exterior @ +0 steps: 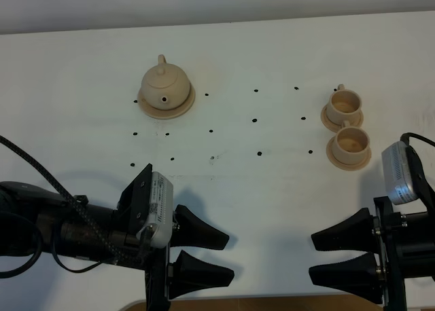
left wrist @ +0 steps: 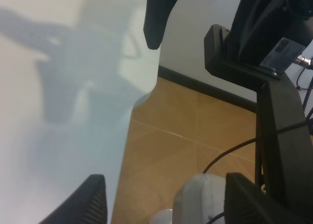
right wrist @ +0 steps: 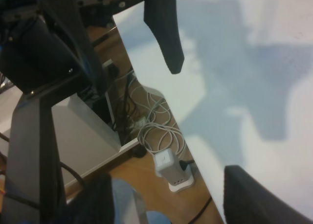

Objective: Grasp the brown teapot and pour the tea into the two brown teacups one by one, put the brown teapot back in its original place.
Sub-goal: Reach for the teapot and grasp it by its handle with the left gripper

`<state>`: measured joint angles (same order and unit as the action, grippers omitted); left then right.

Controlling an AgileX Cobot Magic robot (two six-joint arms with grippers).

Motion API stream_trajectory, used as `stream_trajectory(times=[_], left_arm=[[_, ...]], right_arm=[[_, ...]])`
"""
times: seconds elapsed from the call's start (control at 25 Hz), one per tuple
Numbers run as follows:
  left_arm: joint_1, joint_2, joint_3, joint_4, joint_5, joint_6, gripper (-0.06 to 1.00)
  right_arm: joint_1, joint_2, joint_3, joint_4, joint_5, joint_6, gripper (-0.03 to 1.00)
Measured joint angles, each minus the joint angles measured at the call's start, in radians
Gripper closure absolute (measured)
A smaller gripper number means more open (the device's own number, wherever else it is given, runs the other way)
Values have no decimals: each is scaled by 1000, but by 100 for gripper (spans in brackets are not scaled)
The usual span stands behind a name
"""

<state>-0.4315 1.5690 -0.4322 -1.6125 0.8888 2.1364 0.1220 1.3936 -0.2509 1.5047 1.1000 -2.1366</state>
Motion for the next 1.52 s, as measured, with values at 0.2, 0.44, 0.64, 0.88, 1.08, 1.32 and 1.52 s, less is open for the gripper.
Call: stream_trajectory(times=[0.2, 0.44, 0.64, 0.88, 1.08, 1.32, 1.52], left_arm=[[0, 0, 0, 0, 0, 0, 40], [0, 0, 0, 0, 0, 0, 40], [0, 0, 0, 0, 0, 0, 40], [0, 0, 0, 0, 0, 0, 40], [0, 0, 0, 0, 0, 0, 40], [0, 0, 0, 0, 7, 0, 40], [0, 0, 0, 0, 7, 0, 40]], right_arm=[[0, 0, 0, 0, 0, 0, 48], [0, 0, 0, 0, 0, 0, 48], [0, 0, 0, 0, 0, 0, 48], [0, 0, 0, 0, 0, 0, 48], [0, 0, 0, 3, 0, 0, 48], [0, 0, 0, 5, 0, 0, 48], [0, 0, 0, 8, 0, 0, 48]])
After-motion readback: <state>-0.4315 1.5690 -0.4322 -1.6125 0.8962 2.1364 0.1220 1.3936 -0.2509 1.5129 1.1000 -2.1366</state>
